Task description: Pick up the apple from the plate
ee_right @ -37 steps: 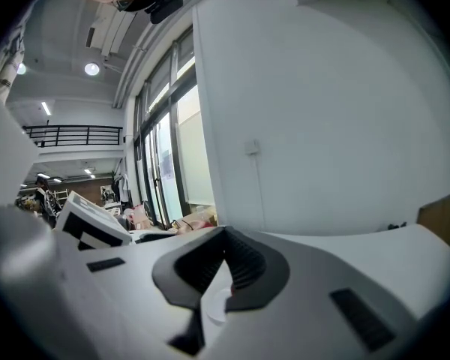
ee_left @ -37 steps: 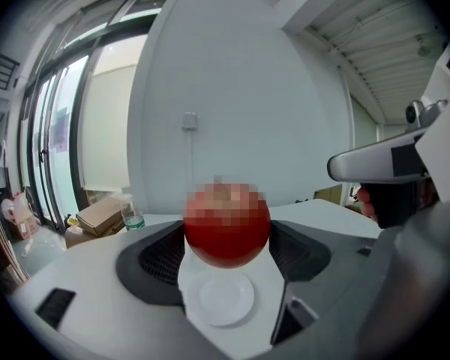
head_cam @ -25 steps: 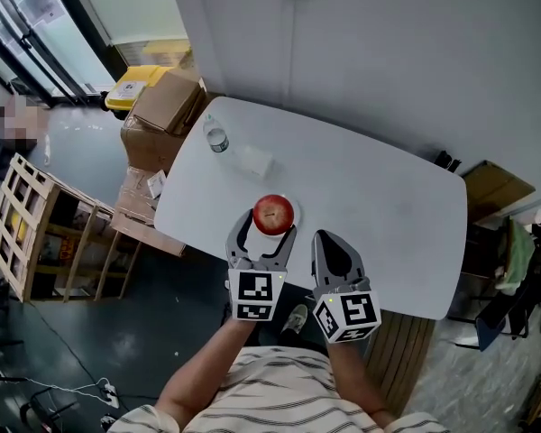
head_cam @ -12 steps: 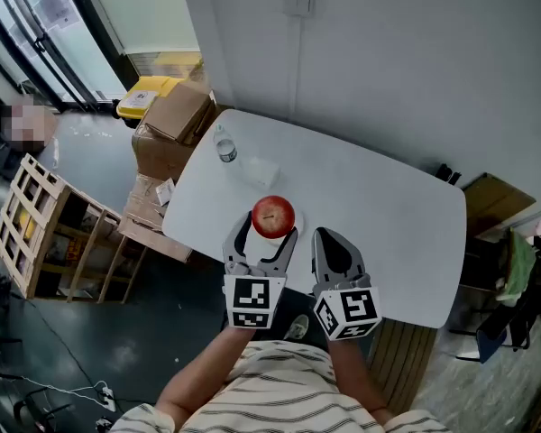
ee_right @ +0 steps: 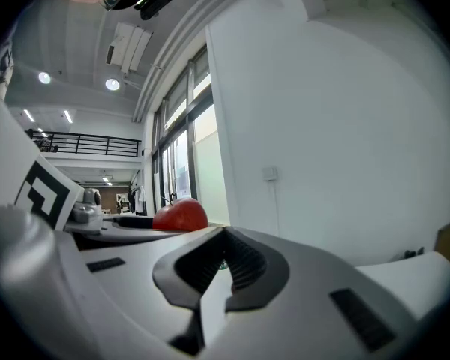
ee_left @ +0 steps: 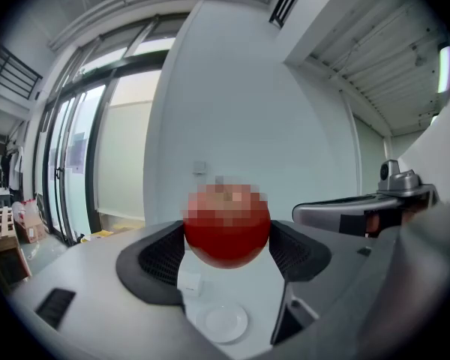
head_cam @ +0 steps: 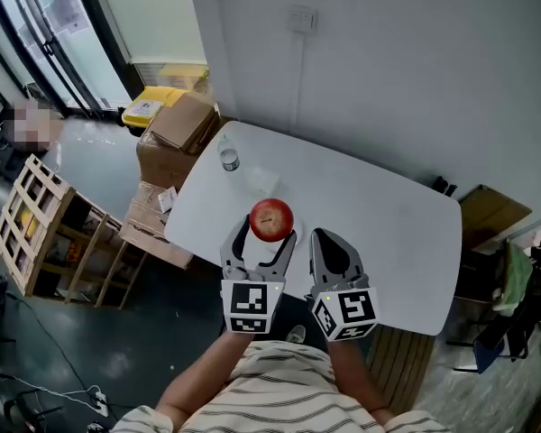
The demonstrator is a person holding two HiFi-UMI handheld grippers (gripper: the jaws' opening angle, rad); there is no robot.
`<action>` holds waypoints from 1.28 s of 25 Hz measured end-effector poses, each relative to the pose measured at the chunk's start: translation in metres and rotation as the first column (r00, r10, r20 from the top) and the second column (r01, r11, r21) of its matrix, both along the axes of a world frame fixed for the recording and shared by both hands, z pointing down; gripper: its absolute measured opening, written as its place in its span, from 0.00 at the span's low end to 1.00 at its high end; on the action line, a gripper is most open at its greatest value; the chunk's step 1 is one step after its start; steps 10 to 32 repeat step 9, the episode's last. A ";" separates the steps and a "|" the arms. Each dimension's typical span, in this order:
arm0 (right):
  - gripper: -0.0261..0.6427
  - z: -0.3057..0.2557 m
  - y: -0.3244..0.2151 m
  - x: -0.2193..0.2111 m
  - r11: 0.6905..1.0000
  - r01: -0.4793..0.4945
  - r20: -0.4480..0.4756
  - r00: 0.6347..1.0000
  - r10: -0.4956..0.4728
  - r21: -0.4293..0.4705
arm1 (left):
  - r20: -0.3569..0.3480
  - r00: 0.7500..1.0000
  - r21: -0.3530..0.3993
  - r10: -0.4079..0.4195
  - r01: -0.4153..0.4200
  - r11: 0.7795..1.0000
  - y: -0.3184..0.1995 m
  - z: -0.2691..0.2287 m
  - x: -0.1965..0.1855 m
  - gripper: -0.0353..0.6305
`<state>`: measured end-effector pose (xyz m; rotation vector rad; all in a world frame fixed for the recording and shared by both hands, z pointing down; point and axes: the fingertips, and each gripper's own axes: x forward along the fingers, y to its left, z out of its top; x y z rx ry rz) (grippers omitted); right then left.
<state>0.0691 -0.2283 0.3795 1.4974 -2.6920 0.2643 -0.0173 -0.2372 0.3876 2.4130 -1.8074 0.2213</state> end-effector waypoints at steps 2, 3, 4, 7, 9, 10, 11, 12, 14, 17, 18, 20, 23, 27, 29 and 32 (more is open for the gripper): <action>0.06 -0.002 0.003 0.000 1.000 0.002 -0.004 1.000 -0.002 0.006 | -0.003 1.000 0.008 -0.006 0.006 1.000 0.003 -0.004 -0.001 0.59; 0.06 -0.003 0.004 0.000 1.000 0.003 -0.007 1.000 -0.003 0.009 | -0.005 1.000 0.012 -0.008 0.009 1.000 0.004 -0.005 -0.001 0.59; 0.06 -0.004 0.005 0.000 1.000 0.005 -0.009 1.000 -0.005 0.011 | -0.008 1.000 0.016 -0.011 0.011 1.000 0.006 -0.007 -0.002 0.59; 0.06 -0.008 0.011 0.000 1.000 0.009 -0.015 1.000 -0.008 0.017 | -0.013 1.000 0.024 -0.015 0.016 1.000 0.011 -0.013 -0.002 0.59; 0.06 -0.011 0.016 0.001 1.000 0.009 -0.019 1.000 -0.009 0.018 | -0.016 1.000 0.026 -0.017 0.017 1.000 0.016 -0.016 -0.001 0.59; 0.06 -0.011 0.016 0.001 1.000 0.009 -0.019 1.000 -0.009 0.018 | -0.016 1.000 0.026 -0.017 0.017 1.000 0.016 -0.016 -0.001 0.59; 0.06 -0.011 0.016 0.001 1.000 0.009 -0.019 1.000 -0.009 0.018 | -0.016 1.000 0.026 -0.017 0.017 1.000 0.016 -0.016 -0.001 0.59; 0.06 -0.011 0.016 0.001 1.000 0.009 -0.019 1.000 -0.009 0.018 | -0.016 1.000 0.026 -0.017 0.017 1.000 0.016 -0.016 -0.001 0.59; 0.06 -0.011 0.016 0.001 1.000 0.009 -0.019 1.000 -0.009 0.018 | -0.016 1.000 0.026 -0.017 0.017 1.000 0.016 -0.016 -0.001 0.59; 0.06 -0.011 0.016 0.001 1.000 0.009 -0.019 1.000 -0.009 0.018 | -0.016 1.000 0.026 -0.017 0.017 1.000 0.016 -0.016 -0.001 0.59; 0.06 -0.011 0.016 0.001 1.000 0.009 -0.019 1.000 -0.009 0.018 | -0.016 1.000 0.026 -0.017 0.017 1.000 0.016 -0.016 -0.001 0.59; 0.06 -0.011 0.016 0.001 1.000 0.009 -0.019 1.000 -0.009 0.018 | -0.016 1.000 0.026 -0.017 0.017 1.000 0.016 -0.016 -0.001 0.59; 0.06 -0.011 0.016 0.001 1.000 0.009 -0.019 1.000 -0.009 0.018 | -0.016 1.000 0.026 -0.017 0.017 1.000 0.016 -0.016 -0.001 0.59; 0.06 -0.011 0.016 0.001 1.000 0.009 -0.019 1.000 -0.009 0.018 | -0.016 1.000 0.026 -0.017 0.017 1.000 0.016 -0.016 -0.001 0.59; 0.06 -0.011 0.016 0.001 1.000 0.009 -0.019 1.000 -0.009 0.018 | -0.016 1.000 0.026 -0.017 0.017 1.000 0.016 -0.016 -0.001 0.59; 0.06 -0.011 0.016 0.001 1.000 0.009 -0.019 1.000 -0.009 0.018 | -0.016 1.000 0.026 -0.017 0.017 1.000 0.016 -0.016 -0.001 0.59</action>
